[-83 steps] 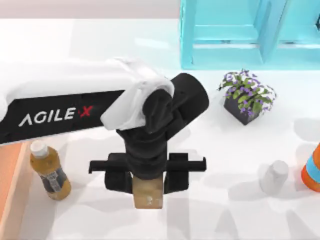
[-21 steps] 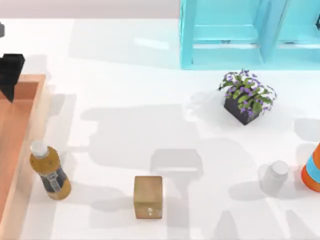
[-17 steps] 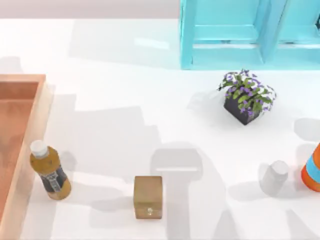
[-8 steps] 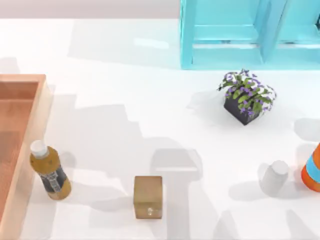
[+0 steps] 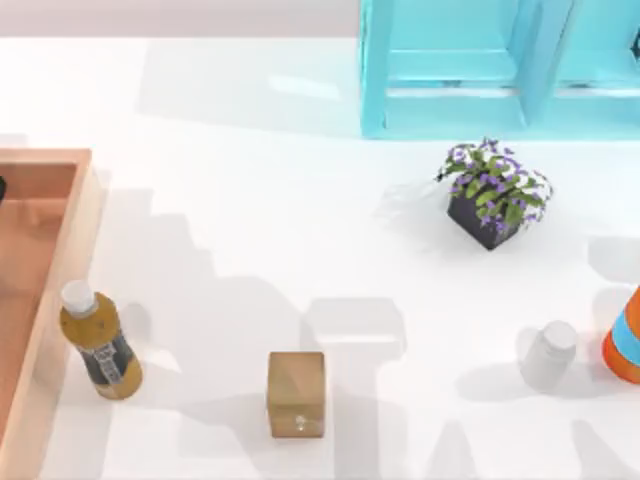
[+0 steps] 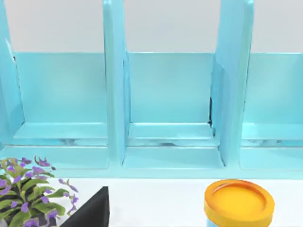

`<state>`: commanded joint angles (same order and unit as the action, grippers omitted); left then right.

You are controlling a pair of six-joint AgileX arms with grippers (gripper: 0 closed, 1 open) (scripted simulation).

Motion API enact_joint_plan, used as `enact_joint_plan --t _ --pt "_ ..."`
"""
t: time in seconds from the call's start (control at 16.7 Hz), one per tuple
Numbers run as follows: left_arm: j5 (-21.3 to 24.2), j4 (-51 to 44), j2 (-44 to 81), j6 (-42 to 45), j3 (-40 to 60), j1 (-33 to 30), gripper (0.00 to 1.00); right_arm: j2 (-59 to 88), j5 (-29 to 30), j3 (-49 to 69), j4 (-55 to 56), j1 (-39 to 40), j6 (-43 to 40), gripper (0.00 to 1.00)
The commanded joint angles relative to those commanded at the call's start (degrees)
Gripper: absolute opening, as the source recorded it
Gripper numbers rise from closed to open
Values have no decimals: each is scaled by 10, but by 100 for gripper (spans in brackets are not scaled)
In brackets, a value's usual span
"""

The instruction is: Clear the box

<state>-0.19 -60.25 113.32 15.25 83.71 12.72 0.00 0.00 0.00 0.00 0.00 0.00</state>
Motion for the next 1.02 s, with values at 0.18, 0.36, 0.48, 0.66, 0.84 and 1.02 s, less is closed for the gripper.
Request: enact_joint_plan --t 0.18,0.36,0.48,0.66,0.84,1.02 --pt "0 35 4 1 -31 1 100 0 0 0 0 0 0 100" --pt "0 37 4 2 -32 1 100 0 0 0 0 0 0 100" --pt "0 37 4 2 -32 1 92 0 0 0 0 0 0 100" --pt "0 37 4 2 -32 1 70 0 0 0 0 0 0 100" --pt "0 37 4 2 -32 1 47 0 0 0 0 0 0 100" --pt "0 37 4 2 -32 1 25 0 0 0 0 0 0 100"
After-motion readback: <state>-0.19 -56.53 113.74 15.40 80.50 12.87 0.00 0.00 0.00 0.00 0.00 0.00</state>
